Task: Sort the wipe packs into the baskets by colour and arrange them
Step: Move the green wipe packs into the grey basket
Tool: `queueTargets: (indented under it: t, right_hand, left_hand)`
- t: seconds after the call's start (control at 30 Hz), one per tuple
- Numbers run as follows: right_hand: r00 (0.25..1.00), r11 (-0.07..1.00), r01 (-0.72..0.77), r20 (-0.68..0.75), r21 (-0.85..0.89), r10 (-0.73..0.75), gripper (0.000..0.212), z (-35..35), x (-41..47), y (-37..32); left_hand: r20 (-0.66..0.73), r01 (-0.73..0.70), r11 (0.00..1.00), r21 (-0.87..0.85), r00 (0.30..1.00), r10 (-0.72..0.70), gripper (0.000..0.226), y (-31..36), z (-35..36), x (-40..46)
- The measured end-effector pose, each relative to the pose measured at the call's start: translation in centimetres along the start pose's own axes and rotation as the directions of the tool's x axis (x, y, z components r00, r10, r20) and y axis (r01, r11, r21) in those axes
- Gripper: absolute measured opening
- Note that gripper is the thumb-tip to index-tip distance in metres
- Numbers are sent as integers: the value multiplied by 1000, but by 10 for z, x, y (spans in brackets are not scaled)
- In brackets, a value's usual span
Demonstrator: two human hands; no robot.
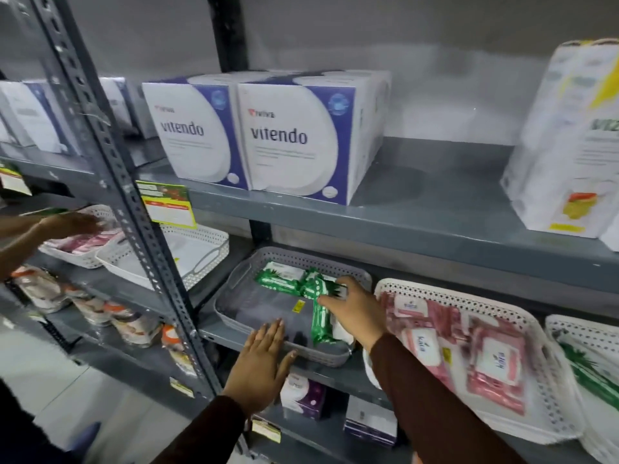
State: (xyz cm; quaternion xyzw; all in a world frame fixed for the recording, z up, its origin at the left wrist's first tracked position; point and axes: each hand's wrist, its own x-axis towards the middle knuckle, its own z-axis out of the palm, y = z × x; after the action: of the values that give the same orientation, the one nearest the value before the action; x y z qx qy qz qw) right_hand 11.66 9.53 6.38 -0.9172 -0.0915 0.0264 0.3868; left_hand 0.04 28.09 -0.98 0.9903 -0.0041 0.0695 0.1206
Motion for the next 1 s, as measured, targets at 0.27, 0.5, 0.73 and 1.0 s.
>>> queueTargets:
  t: [0.27,0.5,0.73,1.0]
  right_hand:
    - [991,894,40,130,-445,20,42,65,23,4]
    - [975,990,81,-194,-120,-103,36,20,-9,20]
    - [806,994,-69,-592,-90,2,17,-109,-52,137]
    - [708,914,-402,-649,-48,278,33,-211,-85,269]
  left_hand:
    - [-36,5,998,63,999,-3,63,-7,5,4]
    - [-43,-8,1000,23,999,9,66,27,17,13]
    - [-113,-272,955,-122,959,258,69,117,51,14]
    - [-153,-396,910,-123,914,377,53,195,77,16]
